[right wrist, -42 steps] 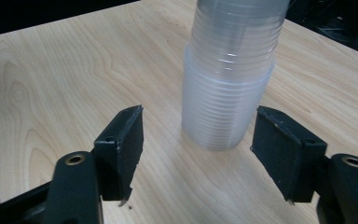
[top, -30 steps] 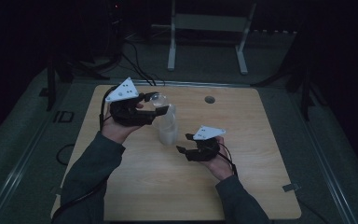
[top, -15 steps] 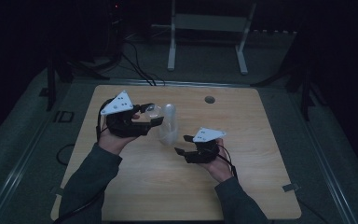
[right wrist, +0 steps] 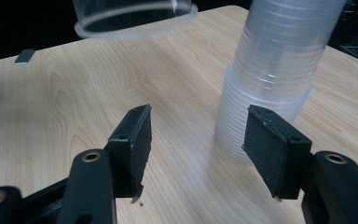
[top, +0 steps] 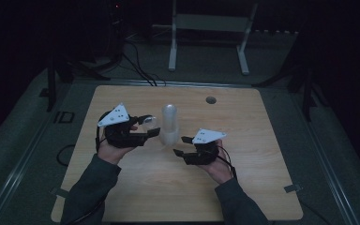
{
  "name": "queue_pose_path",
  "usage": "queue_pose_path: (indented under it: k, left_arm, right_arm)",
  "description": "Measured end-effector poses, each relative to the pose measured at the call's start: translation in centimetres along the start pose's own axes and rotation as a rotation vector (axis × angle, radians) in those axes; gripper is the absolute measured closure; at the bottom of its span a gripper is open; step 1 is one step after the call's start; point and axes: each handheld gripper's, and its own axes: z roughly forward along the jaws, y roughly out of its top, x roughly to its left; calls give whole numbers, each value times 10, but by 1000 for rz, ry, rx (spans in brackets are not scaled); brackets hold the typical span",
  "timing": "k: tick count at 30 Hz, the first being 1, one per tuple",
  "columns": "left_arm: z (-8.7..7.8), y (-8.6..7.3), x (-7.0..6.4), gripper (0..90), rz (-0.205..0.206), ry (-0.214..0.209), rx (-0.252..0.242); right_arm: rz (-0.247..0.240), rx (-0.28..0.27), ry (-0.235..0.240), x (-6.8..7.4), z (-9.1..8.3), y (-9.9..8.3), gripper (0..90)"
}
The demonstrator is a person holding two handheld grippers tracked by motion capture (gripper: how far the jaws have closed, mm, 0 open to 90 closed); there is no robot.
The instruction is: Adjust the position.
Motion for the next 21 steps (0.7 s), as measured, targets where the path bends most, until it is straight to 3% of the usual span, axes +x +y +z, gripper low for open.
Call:
queue_pose_path:
  k: [12,21]
  left_arm:
    - [-4,-22,2,410,-44,-43,-31]
    - [-2,-30,6,411,-65,-51,-29]
  right_arm:
    - [-15,-30,37,4,1,6,387]
    - [-7,-49,62,4,-1,8,373]
